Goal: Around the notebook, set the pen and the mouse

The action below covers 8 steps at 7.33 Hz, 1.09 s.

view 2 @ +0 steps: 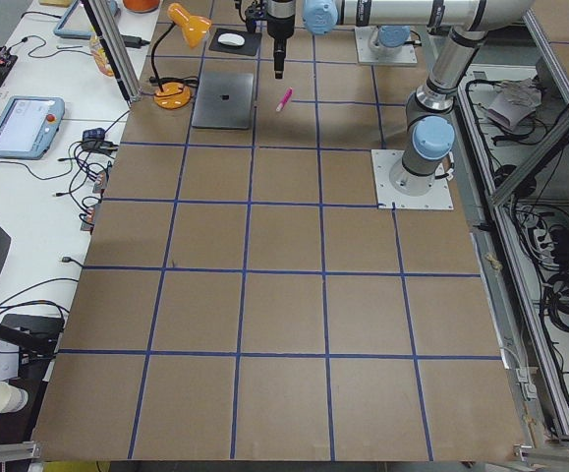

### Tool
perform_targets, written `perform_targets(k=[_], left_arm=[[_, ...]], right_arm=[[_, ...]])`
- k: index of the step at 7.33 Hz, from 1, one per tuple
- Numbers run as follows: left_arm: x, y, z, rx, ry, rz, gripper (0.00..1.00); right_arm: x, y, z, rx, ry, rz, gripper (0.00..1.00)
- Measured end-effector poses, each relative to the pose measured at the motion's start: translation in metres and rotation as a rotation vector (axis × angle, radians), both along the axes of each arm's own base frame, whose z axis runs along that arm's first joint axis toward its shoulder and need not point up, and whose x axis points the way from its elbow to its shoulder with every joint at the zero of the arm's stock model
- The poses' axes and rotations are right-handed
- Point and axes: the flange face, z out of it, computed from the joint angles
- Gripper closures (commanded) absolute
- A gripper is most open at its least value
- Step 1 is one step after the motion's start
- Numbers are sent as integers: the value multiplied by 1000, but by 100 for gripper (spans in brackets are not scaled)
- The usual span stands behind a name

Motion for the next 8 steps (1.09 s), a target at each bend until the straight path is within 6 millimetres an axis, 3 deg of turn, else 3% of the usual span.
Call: perform_targets(k=[1, 2, 5, 8], left_arm=[[2, -1, 0, -4, 0, 4, 0], [2, -1, 1, -5, -1, 5, 0], [4, -2, 1, -8, 0, 9, 0], [4, -2, 2, -9, -3, 10, 0]], right_arm=[[16, 30, 37, 6, -2, -2, 0], [26, 52, 58, 17, -4, 0, 0], [38, 80, 81, 45, -11, 11, 0], [46, 85, 87, 36, -13, 23, 0]])
